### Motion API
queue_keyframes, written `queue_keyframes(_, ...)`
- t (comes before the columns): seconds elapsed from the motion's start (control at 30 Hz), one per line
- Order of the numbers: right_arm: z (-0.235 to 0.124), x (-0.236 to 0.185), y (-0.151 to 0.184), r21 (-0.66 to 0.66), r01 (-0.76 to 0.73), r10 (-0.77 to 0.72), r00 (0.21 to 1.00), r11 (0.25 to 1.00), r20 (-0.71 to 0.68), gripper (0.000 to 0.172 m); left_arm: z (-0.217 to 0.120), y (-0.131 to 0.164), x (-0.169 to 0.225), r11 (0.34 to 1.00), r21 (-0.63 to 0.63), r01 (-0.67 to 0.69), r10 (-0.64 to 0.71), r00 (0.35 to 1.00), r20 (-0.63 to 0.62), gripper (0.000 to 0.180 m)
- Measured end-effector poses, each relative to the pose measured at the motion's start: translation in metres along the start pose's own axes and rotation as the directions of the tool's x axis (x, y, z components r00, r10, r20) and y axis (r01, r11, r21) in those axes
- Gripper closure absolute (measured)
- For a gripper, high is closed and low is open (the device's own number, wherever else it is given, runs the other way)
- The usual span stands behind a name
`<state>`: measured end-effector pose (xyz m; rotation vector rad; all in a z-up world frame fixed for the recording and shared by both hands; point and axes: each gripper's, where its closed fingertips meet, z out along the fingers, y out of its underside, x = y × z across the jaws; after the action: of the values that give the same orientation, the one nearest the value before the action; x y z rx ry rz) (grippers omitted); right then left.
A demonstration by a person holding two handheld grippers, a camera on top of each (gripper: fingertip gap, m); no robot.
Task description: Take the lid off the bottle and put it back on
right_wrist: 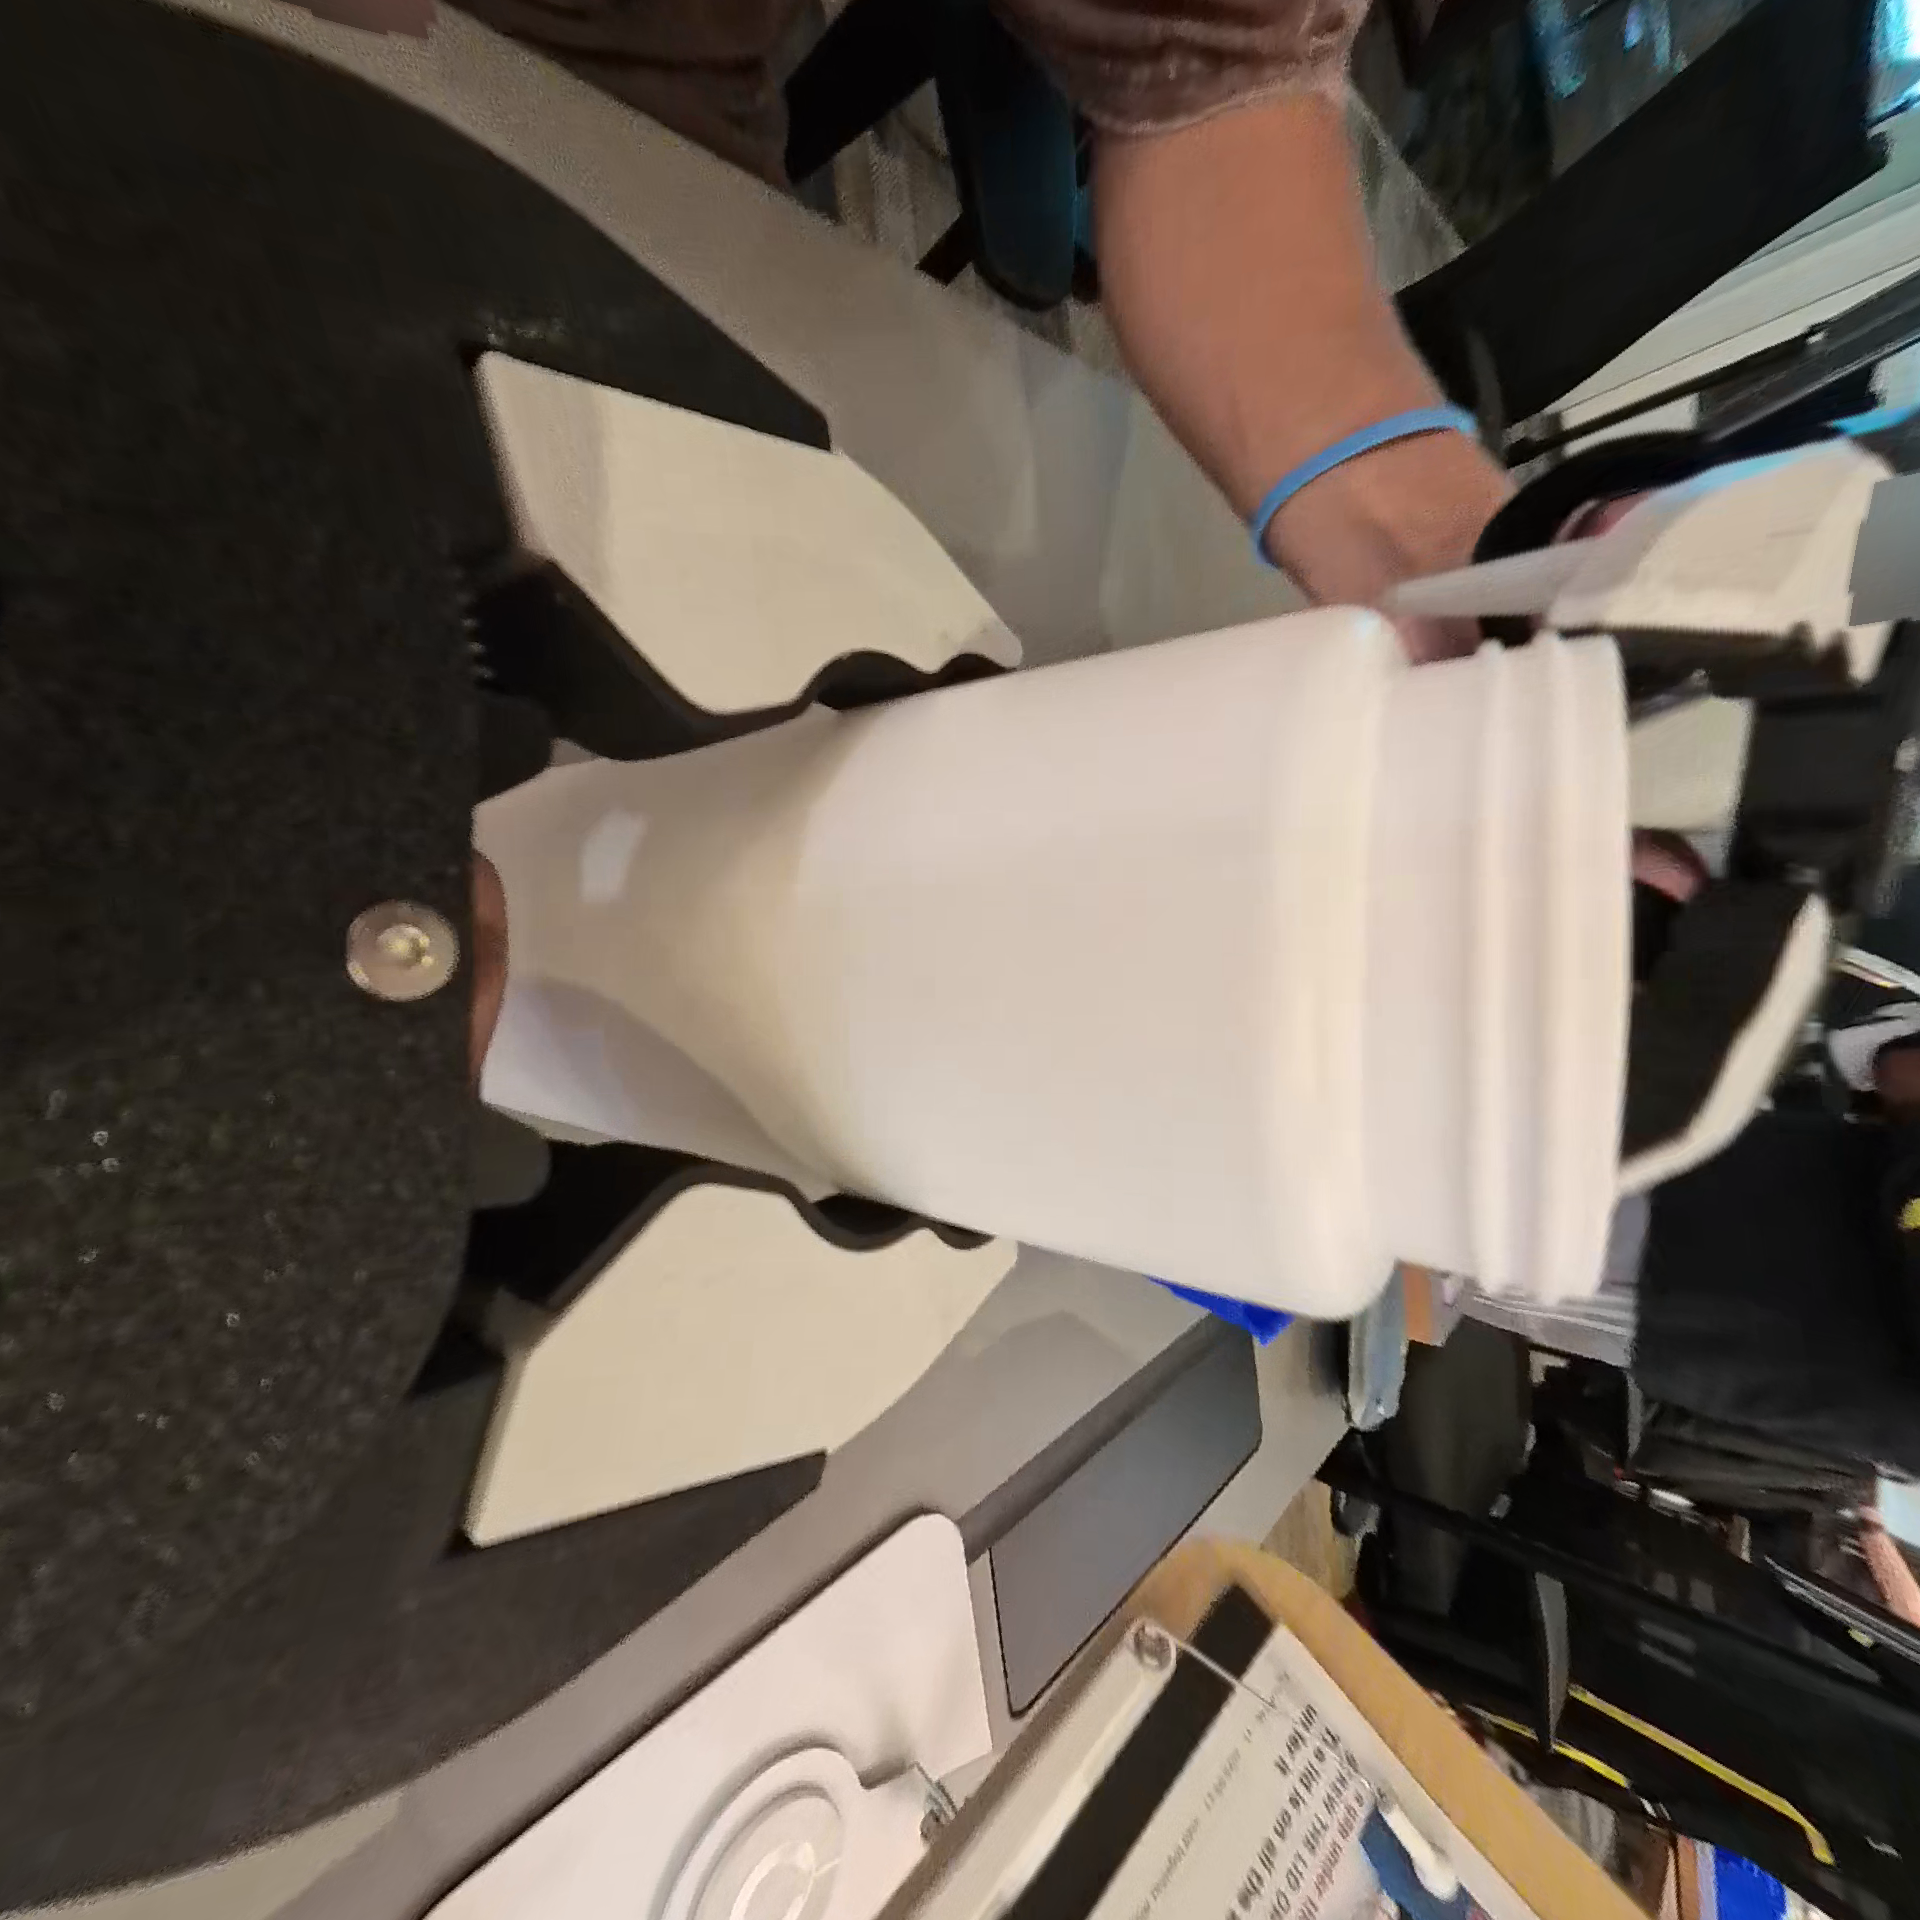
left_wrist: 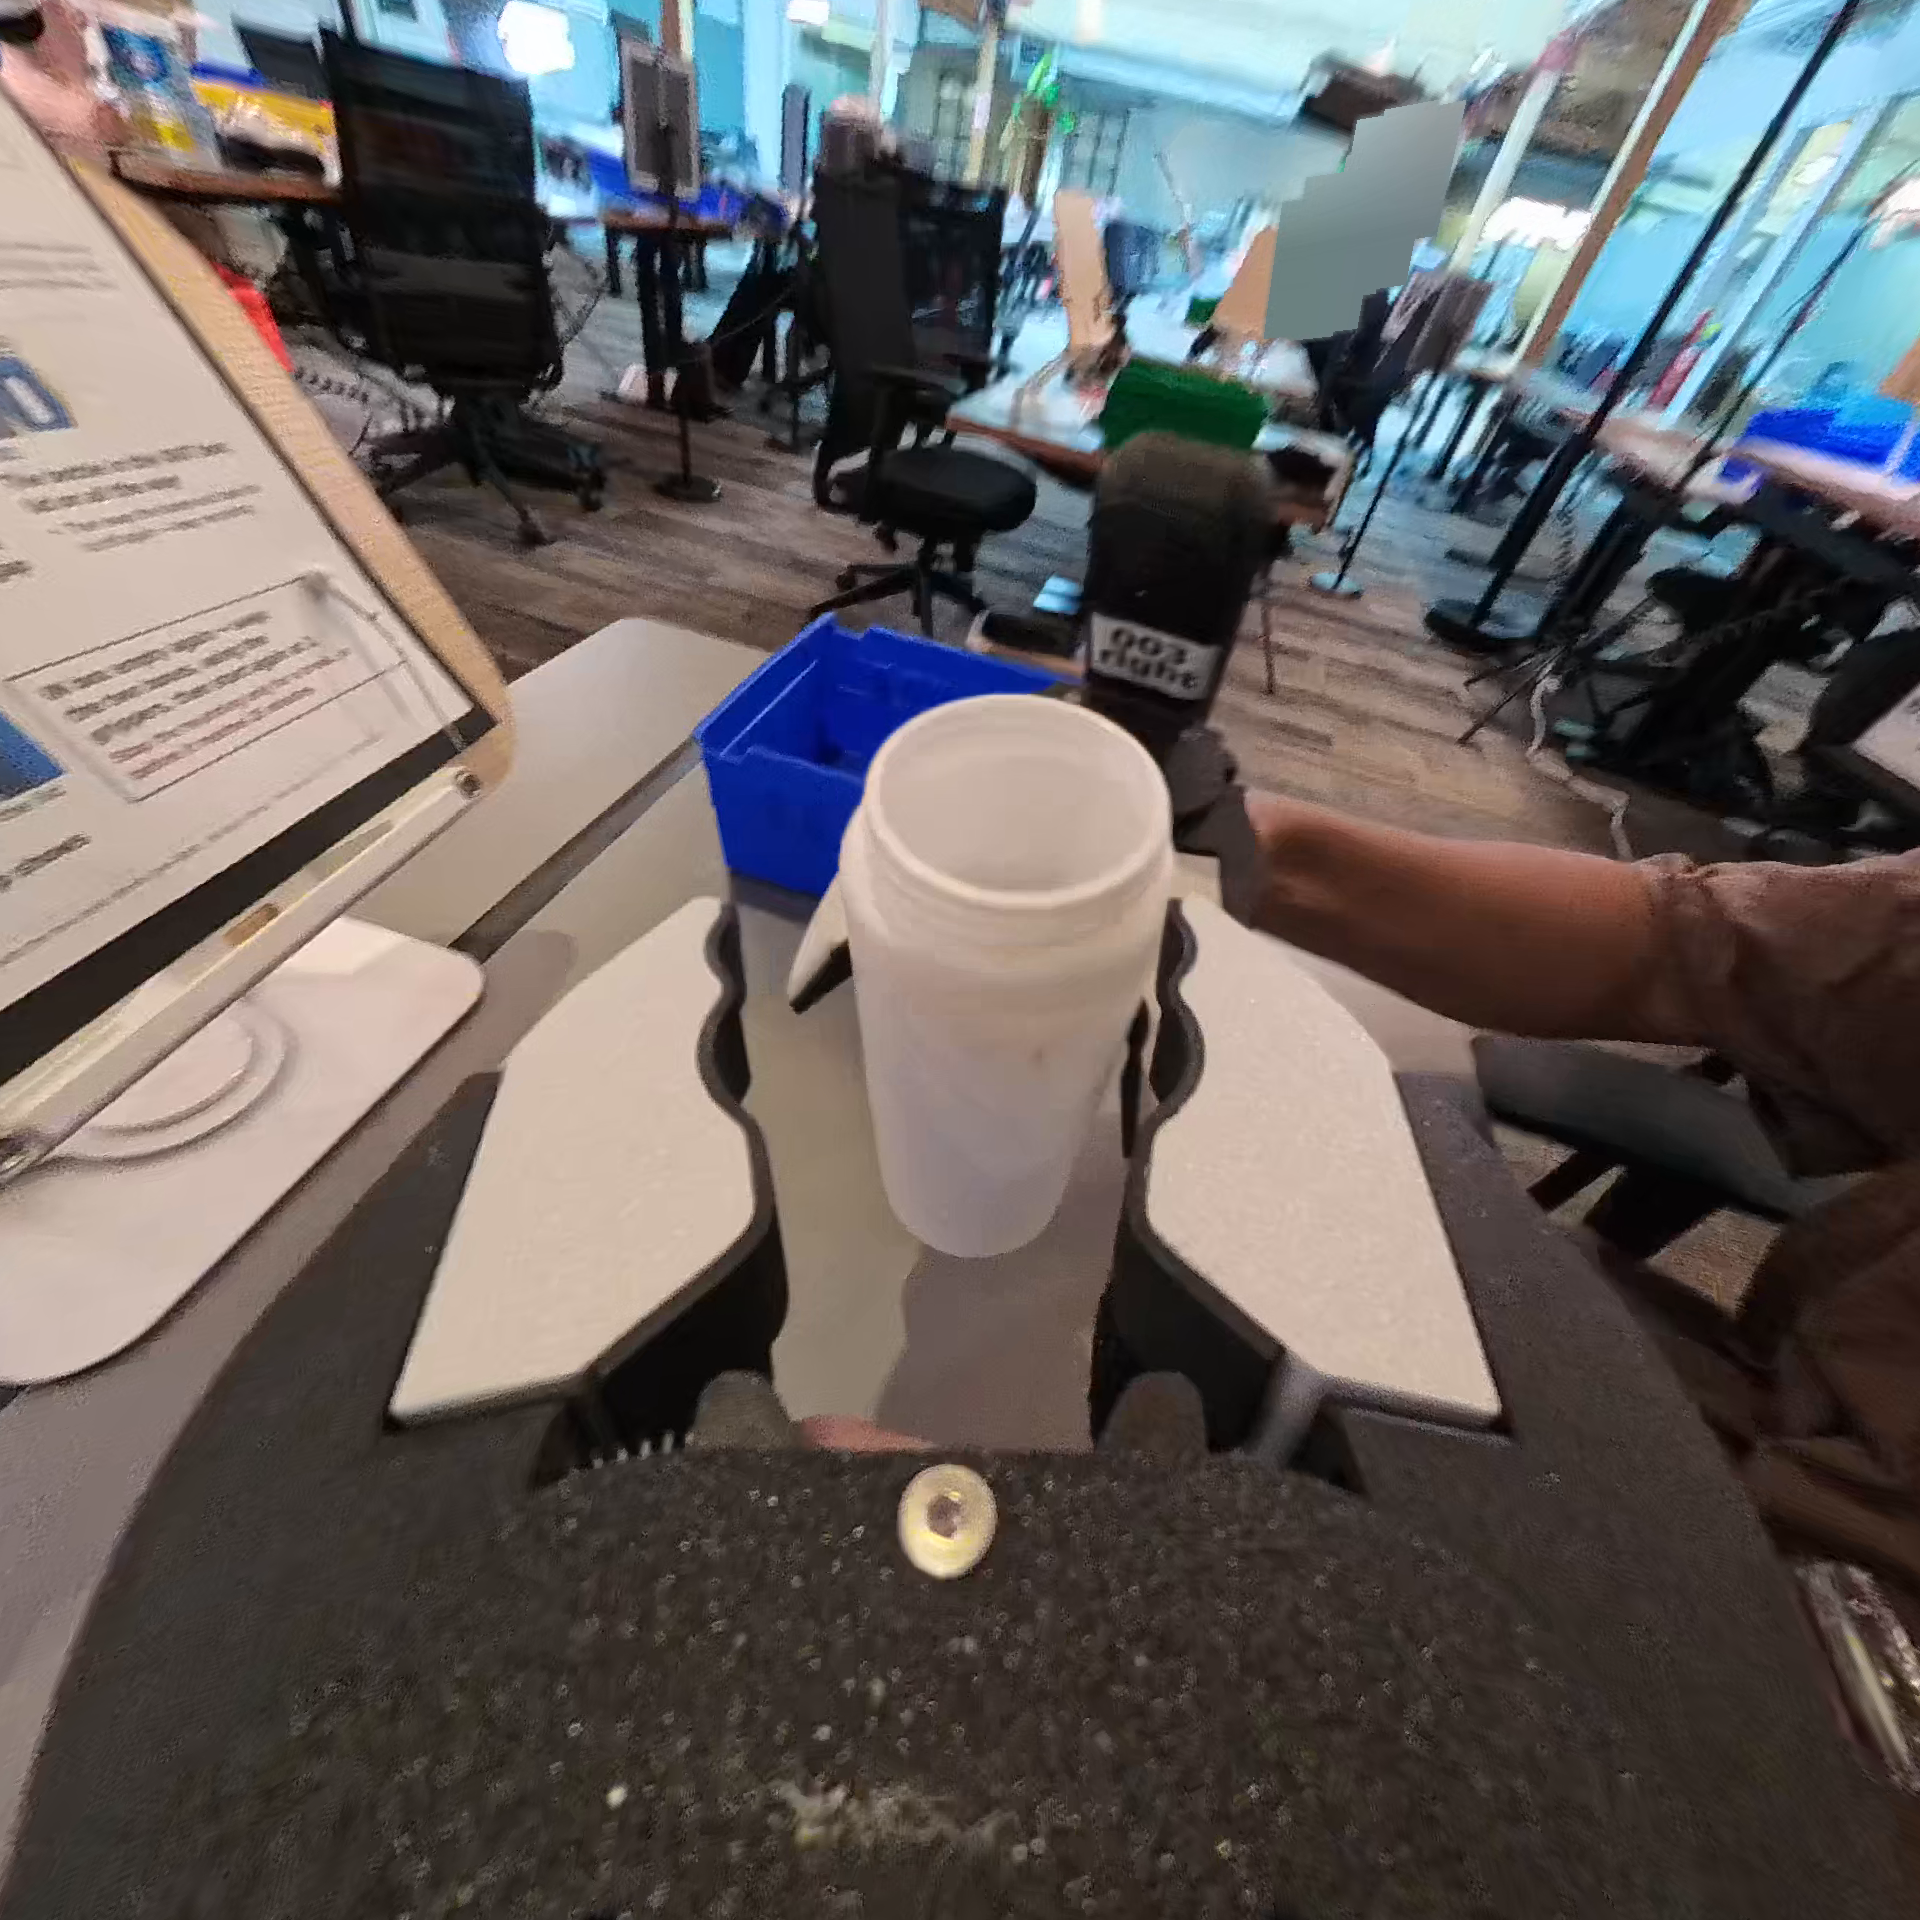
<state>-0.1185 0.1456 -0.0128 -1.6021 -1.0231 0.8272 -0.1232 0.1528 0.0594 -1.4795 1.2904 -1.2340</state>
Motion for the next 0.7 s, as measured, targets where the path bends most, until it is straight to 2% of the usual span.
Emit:
queue_keyframes(0.13, 0.026, 0.013, 0.024, -0.095, 0.054, -0.060, 0.997, 0.994, -0.053, 0.078, 0.012, 0.022, -0.020, 0.989, -0.146, -0.020, 0.033, 0.996, 0.087, 0.093)
queue_keyframes(0.2, 0.035, 0.028, 0.035, -0.088, 0.050, -0.059, 0.994, 0.995, -0.097, 0.078, 0.006, 0.016, -0.024, 0.995, -0.098, -0.018, 0.030, 0.991, 0.127, 0.094)
queue_keyframes(0.33, 0.047, 0.058, 0.045, 0.055, -0.015, 0.025, 0.982, 0.998, -0.186, 0.078, -0.017, 0.016, -0.019, 0.998, -0.065, -0.002, 0.013, 0.986, 0.163, 0.095)
queue_keyframes(0.47, 0.050, 0.076, 0.051, 0.100, -0.007, 0.030, 0.974, 0.995, -0.227, 0.078, -0.044, 0.023, 0.013, 1.000, 0.000, -0.012, 0.012, 0.989, 0.147, 0.099)
queue_keyframes(0.6, 0.042, 0.073, 0.058, 0.053, -0.025, 0.035, 0.981, 0.998, -0.192, 0.079, -0.064, 0.042, 0.050, 0.995, 0.097, 0.026, -0.038, 0.991, 0.130, 0.113)
queue_keyframes(0.7, 0.035, 0.072, 0.063, -0.014, -0.038, 0.035, 0.981, 0.999, -0.190, 0.079, -0.072, 0.068, 0.065, 0.990, 0.119, 0.077, -0.097, 0.981, 0.169, 0.113)
